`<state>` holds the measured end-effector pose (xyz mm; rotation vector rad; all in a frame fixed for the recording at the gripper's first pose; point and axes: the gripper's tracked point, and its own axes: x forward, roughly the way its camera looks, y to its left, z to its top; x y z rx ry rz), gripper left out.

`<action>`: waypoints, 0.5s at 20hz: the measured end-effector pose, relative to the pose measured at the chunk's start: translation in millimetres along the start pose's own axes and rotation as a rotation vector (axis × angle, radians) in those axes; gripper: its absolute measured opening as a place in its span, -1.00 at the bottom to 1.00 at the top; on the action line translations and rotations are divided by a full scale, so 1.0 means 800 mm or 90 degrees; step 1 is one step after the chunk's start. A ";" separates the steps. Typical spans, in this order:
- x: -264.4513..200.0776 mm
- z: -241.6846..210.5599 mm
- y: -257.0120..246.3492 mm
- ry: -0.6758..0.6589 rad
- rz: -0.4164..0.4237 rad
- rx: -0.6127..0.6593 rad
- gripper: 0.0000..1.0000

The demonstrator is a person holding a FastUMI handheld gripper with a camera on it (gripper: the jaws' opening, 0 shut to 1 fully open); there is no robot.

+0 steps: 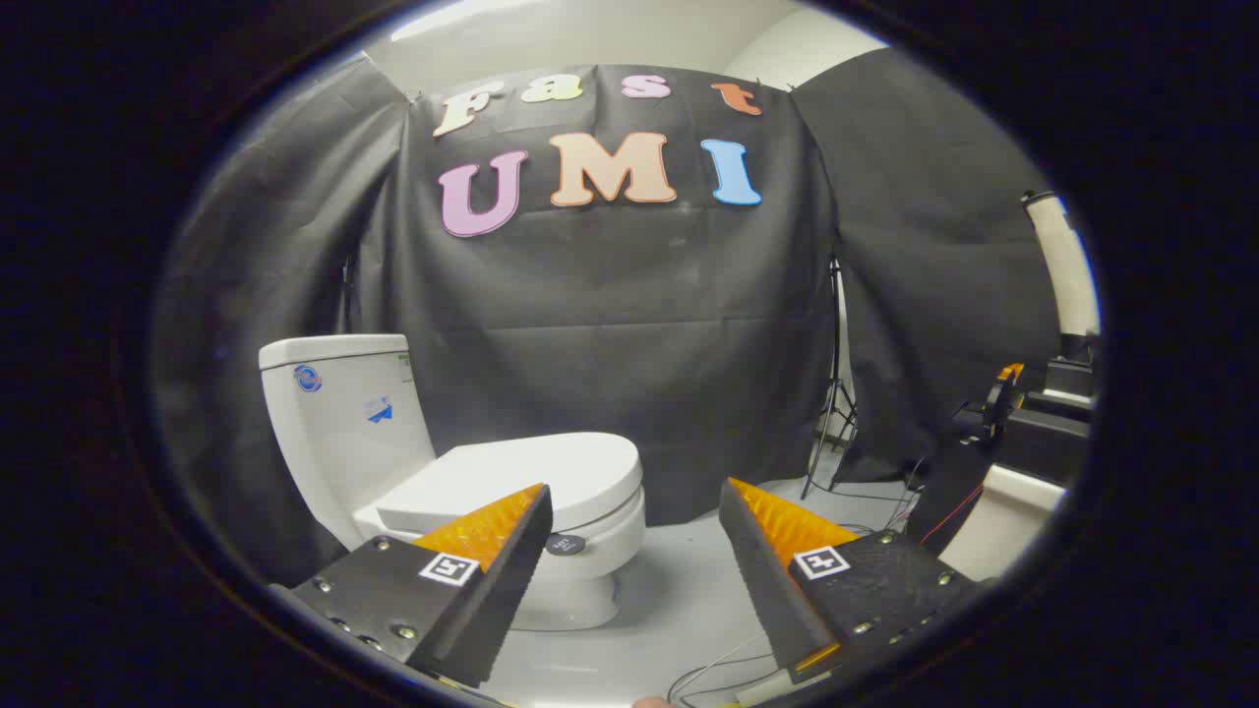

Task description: Open the toilet lid.

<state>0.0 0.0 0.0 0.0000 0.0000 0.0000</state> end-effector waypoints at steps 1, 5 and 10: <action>0.002 0.000 0.001 0.001 0.002 0.001 1.00; 0.008 -0.009 0.006 0.010 0.006 -0.002 1.00; 0.015 -0.007 0.008 0.007 0.008 -0.002 1.00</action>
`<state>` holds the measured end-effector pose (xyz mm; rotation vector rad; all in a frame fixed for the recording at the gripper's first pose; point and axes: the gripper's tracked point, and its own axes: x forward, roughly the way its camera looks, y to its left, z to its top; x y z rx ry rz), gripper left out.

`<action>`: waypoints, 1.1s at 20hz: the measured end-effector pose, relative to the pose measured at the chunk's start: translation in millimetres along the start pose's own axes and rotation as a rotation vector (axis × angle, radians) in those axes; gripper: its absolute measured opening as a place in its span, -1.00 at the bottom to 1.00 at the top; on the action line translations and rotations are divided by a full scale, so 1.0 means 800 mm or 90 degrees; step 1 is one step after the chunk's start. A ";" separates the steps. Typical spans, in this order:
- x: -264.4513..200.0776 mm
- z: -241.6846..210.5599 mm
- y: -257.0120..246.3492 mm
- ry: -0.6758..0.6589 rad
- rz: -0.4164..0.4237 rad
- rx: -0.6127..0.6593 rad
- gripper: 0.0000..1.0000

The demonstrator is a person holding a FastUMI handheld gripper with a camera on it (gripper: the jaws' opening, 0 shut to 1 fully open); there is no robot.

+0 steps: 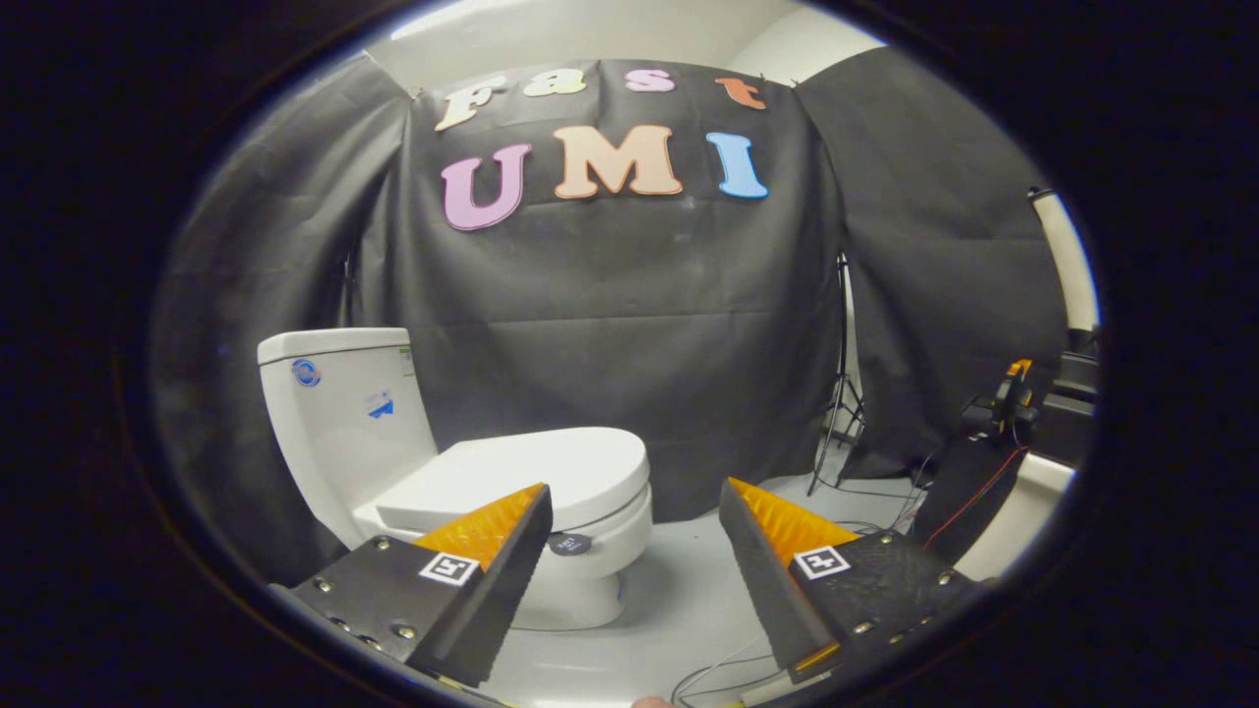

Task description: Open the toilet lid.

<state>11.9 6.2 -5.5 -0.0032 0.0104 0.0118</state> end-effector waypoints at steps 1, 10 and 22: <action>0.002 0.002 0.000 -0.002 0.000 0.001 1.00; 0.040 0.016 0.029 0.007 0.015 -0.007 1.00; 0.107 -0.031 0.079 0.168 0.035 0.113 1.00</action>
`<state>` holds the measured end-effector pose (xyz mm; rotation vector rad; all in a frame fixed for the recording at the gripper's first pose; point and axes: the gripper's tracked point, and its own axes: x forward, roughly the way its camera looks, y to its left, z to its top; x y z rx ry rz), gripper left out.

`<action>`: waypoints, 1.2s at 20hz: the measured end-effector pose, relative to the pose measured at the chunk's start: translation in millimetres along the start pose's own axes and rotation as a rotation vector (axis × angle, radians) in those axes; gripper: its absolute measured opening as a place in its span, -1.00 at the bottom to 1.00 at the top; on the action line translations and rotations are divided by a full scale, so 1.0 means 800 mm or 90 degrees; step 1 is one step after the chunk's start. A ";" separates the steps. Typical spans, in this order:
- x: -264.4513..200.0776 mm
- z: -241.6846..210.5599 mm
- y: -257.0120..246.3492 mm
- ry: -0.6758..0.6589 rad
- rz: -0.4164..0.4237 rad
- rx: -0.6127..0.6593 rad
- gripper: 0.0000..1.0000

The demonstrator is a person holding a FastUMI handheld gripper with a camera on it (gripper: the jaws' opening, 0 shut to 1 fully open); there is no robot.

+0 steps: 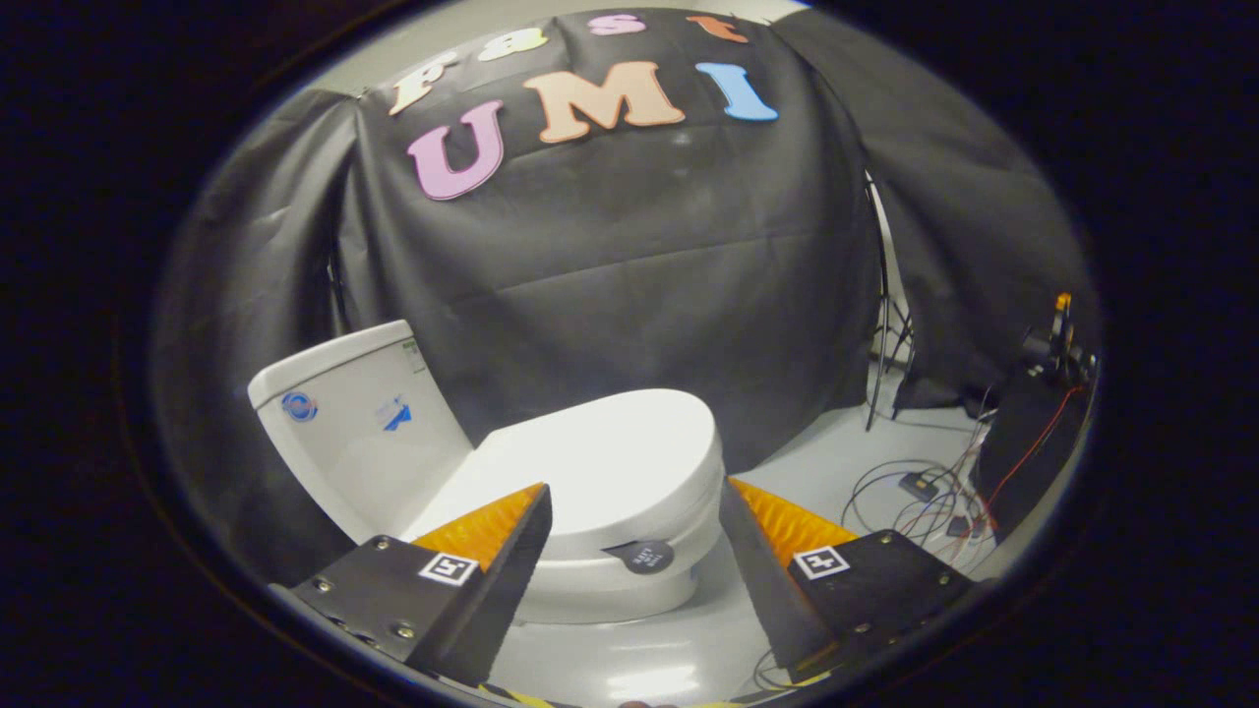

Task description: Open the toilet lid.

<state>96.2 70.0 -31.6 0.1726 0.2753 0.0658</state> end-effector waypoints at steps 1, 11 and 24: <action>0.007 -0.006 -0.002 0.017 -0.006 0.003 1.00; 0.069 -0.076 -0.031 0.205 -0.037 0.204 0.99; 0.098 -0.146 -0.045 0.325 -0.064 0.453 0.86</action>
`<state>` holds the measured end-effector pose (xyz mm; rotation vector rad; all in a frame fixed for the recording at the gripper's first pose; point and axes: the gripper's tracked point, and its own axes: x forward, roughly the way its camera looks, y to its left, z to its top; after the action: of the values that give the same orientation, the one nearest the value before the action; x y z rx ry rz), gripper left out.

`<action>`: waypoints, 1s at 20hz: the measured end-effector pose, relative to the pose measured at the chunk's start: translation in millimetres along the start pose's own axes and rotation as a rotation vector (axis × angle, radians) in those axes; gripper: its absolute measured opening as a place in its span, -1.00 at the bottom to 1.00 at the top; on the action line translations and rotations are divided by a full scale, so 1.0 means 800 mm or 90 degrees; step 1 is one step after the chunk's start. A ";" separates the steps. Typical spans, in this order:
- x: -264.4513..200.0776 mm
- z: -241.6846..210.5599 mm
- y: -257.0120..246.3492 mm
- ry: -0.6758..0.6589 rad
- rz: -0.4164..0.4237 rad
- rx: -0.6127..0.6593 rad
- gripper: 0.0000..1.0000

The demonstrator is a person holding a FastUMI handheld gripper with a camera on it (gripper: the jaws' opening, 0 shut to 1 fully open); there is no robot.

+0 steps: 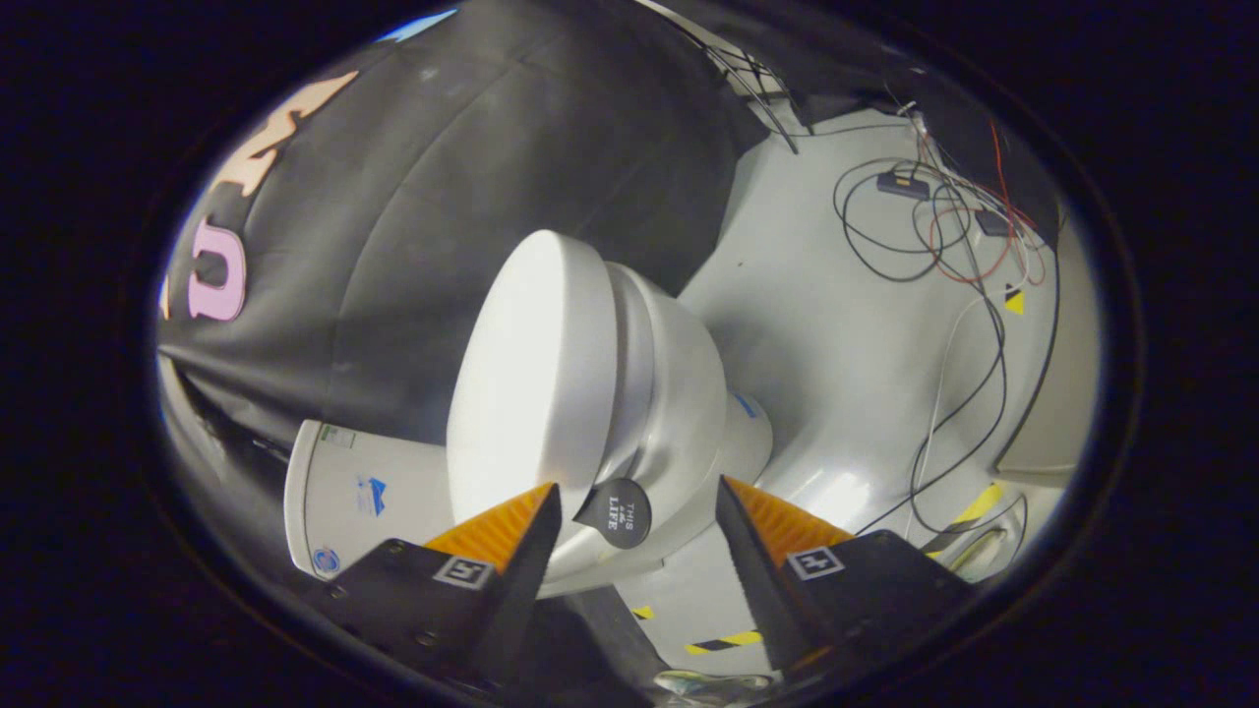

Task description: Open the toilet lid.

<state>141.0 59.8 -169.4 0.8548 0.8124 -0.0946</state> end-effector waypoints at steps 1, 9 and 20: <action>0.001 -0.003 0.002 0.006 0.002 0.005 0.71; 0.026 -0.025 0.020 0.048 0.044 0.105 -0.25; 0.019 -0.018 0.037 0.005 0.080 0.017 -0.87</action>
<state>154.9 93.4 -166.3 0.9306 0.7637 0.0083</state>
